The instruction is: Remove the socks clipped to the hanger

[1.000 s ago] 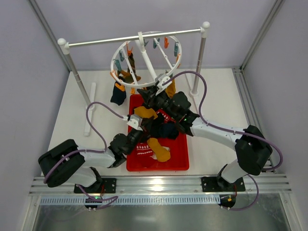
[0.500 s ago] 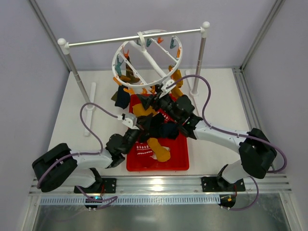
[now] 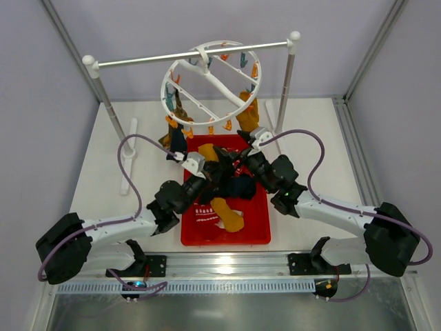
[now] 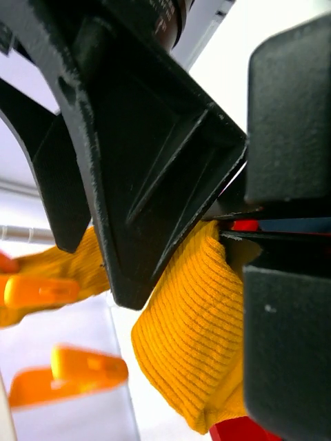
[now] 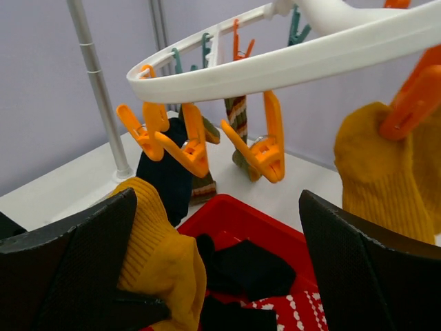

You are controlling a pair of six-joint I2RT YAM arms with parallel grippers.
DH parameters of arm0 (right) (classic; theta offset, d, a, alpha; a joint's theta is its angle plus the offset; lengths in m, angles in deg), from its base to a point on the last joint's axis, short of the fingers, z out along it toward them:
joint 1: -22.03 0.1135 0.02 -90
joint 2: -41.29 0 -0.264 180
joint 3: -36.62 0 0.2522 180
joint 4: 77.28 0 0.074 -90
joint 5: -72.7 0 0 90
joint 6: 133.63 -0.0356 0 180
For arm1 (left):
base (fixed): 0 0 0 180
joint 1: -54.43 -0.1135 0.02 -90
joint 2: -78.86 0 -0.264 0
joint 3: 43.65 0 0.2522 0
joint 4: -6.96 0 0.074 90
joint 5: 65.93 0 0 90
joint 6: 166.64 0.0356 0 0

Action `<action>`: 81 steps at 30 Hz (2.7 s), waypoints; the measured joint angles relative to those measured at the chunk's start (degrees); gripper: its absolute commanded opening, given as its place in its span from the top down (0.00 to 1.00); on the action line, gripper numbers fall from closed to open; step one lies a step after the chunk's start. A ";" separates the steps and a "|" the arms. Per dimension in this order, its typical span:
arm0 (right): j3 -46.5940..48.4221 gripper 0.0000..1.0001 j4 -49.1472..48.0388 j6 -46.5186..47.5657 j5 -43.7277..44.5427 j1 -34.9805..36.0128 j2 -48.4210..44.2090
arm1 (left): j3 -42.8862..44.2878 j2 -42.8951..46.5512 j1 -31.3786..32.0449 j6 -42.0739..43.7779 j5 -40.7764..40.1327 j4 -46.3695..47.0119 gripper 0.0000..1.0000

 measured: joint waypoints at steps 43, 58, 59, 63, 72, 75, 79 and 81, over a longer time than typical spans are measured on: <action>-16.68 0.00 -2.34 0.24 24.79 -3.21 -19.67 | 27.82 -15.54 -2.08 -0.85 8.15 -50.66 0.00; -17.38 0.00 -3.72 -2.05 21.29 -10.10 -17.53 | 14.08 -12.70 -2.08 -5.14 1.84 -25.97 0.00; -17.38 0.00 -3.63 -2.95 20.50 -11.69 -16.81 | 12.96 -13.05 -2.08 -5.55 1.51 -22.80 0.00; -17.38 0.00 -2.97 -5.68 17.44 -16.17 -15.43 | 11.85 -17.03 -2.08 -7.37 0.42 -11.08 0.00; -18.03 0.00 -2.49 -8.46 13.77 -19.98 -16.87 | 17.51 -29.79 -2.08 -8.68 -2.60 5.90 0.00; -18.45 0.00 -2.32 -8.48 13.35 -20.15 -18.08 | 19.87 -32.76 -2.47 -9.22 -3.54 8.59 0.00; -18.47 0.00 -1.66 -8.37 13.14 -20.52 -19.15 | 25.29 -35.34 -4.46 -10.95 -3.58 9.31 0.01; -18.58 0.00 -1.42 -8.28 13.14 -20.74 -19.54 | 28.00 -36.39 -5.77 -11.61 -3.37 9.70 0.00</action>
